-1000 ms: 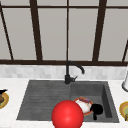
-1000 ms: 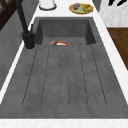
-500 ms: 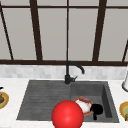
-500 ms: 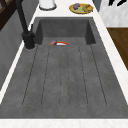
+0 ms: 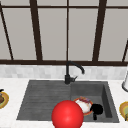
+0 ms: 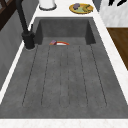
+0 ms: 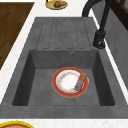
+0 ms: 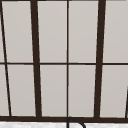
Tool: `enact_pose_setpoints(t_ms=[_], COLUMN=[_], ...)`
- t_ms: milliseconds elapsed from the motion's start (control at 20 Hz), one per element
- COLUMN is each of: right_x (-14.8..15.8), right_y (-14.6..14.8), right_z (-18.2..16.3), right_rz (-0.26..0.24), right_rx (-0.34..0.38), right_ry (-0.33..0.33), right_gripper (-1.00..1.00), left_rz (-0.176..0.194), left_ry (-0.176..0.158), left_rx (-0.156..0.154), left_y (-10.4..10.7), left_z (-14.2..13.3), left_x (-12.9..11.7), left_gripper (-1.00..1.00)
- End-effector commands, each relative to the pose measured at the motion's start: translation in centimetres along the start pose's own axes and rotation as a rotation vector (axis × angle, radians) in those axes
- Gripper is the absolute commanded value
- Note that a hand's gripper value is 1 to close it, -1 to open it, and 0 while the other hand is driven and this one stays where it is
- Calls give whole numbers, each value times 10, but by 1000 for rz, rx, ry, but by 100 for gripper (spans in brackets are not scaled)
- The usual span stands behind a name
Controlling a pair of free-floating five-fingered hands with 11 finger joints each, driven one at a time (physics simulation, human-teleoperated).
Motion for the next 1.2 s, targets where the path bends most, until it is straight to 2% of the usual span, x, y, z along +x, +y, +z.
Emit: enact_pose_setpoints(t_ms=[0,150,250,350,550,700,850,950,1000,1050,1100,1150], right_x=[0,0,0,0,0,0,0,0,0,0,0,0], right_y=[0,0,0,0,0,0,0,0,0,0,0,0], right_z=[0,0,0,0,0,0,0,0,0,0,0,0], right_rz=[0,0,0,0,0,0,0,0,0,0,0,0], right_rx=[0,0,0,0,0,0,0,0,0,0,0,0], right_ry=[0,0,0,0,0,0,0,0,0,0,0,0], right_gripper=[0,0,0,0,0,0,0,0,0,0,0,0], left_rz=[-24,-36,-29,-25,23,26,45,64,62,84,76,38], left_ry=[-63,-91,-102,-96,-77,-74,-51,-31,-32,-44,-41,-31], left_rx=[-43,-62,-65,-69,-72,-69,-70,-53,-57,-85,-90,-110], left_y=[-11,-21,-22,-24,-26,-27,-30,-34,-37,-35,-38,-41], left_z=[-2,2,2,-1,1,1,3,6,7,9,8,5], left_x=[9,3,2,-1,-8,-13,-20,-30,-34,-35,-36,-37], left_gripper=[-100,-100,-100,-100,-100,-100,-100,-100,100,100,100,100])
